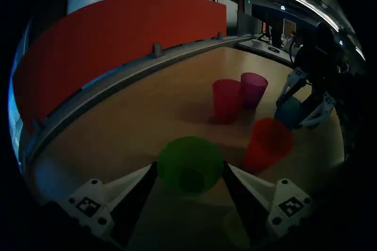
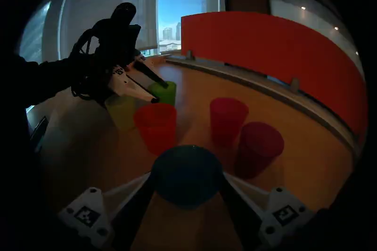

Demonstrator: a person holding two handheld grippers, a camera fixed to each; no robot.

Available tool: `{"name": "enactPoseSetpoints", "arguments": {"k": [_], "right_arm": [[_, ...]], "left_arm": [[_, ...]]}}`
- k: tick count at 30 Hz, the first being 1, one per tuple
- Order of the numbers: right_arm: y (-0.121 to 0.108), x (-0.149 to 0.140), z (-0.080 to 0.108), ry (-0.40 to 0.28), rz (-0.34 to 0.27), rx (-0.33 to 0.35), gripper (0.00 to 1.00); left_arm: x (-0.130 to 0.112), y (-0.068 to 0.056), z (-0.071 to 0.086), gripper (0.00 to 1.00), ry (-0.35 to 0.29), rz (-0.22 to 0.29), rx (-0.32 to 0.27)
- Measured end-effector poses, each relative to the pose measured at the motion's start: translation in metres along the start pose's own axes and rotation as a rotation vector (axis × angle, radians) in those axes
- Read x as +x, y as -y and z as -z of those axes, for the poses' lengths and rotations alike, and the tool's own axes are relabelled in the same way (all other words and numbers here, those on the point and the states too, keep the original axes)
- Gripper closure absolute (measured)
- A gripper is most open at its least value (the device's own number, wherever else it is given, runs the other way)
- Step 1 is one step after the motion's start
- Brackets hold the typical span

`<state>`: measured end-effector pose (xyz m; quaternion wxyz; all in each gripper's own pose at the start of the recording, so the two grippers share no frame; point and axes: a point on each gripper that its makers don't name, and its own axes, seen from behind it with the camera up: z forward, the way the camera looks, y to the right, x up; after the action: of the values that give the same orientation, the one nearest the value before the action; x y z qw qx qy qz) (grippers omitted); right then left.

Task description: Pour water

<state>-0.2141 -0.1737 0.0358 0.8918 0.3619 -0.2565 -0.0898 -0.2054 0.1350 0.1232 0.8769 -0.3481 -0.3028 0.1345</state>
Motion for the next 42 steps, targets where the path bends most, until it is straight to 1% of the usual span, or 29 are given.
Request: {"name": "enactPoseSetpoints", "arguments": {"k": [2, 4, 14, 20, 26, 33, 38, 42], "right_arm": [[0.000, 0.000, 0.000, 0.000, 0.000, 0.000, 0.09], [0.000, 0.000, 0.000, -0.001, 0.000, 0.000, 0.09], [0.000, 0.000, 0.000, -0.006, -0.004, -0.002, 0.09], [0.000, 0.001, 0.001, -0.008, -0.006, -0.008, 0.09], [-0.004, 0.003, 0.002, -0.015, -0.011, -0.021, 0.10], [-0.006, 0.013, 0.006, -0.044, -0.016, -0.029, 0.10], [-0.006, 0.028, 0.015, -0.072, -0.007, -0.038, 0.10], [-0.004, 0.042, 0.026, -0.098, 0.003, -0.041, 0.10]], "left_arm": [[0.000, 0.000, -0.001, 0.03, -0.001, 0.003, 0.003], [-0.001, 0.000, -0.003, 0.13, -0.004, 0.004, 0.005], [0.000, -0.001, -0.002, 0.13, -0.024, -0.004, 0.010], [0.008, -0.001, 0.004, 0.14, -0.058, 0.024, 0.008], [0.021, -0.001, 0.020, 0.14, -0.110, 0.037, 0.020], [0.041, -0.004, 0.045, 0.14, -0.179, 0.049, 0.032], [0.053, -0.007, 0.062, 0.14, -0.217, 0.050, 0.037], [0.061, -0.012, 0.074, 0.14, -0.242, 0.051, 0.039]]}}
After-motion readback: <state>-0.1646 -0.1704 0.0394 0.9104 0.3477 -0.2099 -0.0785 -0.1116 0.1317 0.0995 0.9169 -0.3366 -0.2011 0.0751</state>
